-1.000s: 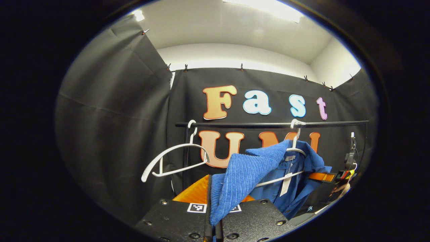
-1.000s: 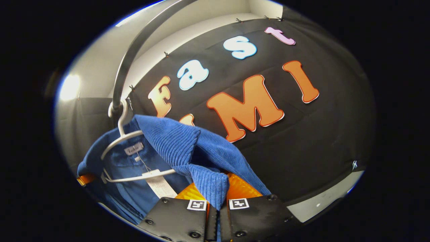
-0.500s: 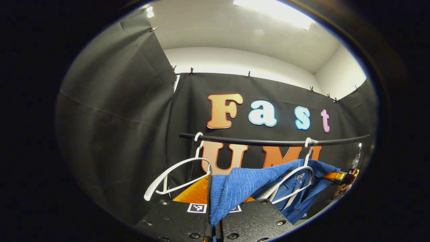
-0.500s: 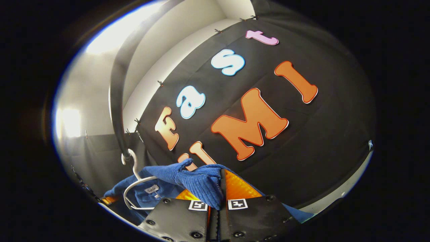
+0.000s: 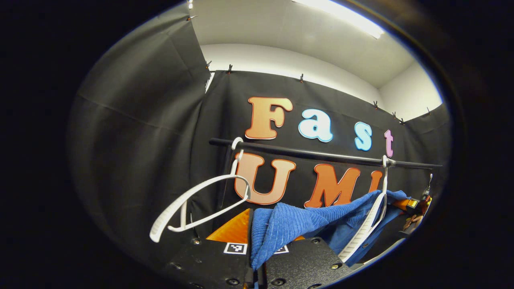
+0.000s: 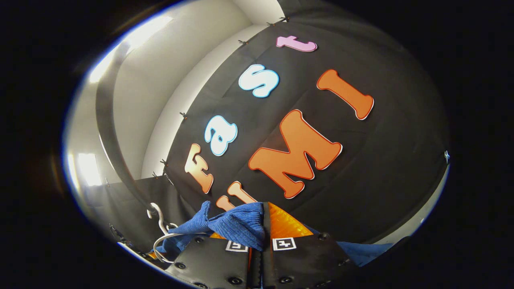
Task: Grasp the clothes on the hanger with both hands and then place them into the laundry hamper below.
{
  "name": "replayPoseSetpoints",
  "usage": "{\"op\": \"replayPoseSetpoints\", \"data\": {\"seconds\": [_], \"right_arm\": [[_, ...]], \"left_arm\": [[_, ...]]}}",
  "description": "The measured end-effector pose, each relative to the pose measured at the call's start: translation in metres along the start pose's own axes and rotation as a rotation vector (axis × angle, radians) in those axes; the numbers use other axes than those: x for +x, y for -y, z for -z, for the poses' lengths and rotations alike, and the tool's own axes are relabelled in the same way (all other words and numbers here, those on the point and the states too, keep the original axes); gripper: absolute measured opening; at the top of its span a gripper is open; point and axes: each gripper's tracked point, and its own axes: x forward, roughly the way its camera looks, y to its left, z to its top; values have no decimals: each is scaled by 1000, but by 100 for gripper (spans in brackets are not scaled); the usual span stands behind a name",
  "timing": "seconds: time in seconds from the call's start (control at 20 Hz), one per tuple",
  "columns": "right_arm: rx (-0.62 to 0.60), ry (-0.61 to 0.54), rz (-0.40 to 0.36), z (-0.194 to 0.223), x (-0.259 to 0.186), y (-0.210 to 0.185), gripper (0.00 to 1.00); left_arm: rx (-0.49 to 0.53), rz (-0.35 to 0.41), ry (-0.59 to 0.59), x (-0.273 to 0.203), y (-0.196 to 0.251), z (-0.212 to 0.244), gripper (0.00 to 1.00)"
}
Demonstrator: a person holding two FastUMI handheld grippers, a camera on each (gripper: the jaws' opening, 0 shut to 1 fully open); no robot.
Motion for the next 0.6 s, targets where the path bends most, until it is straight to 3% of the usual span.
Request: {"op": "replayPoseSetpoints", "data": {"seconds": [0.6], "right_arm": [[-57,-70,132,23,9,60,15]], "left_arm": [[-25,35,-46,12,1,51,5]]}}
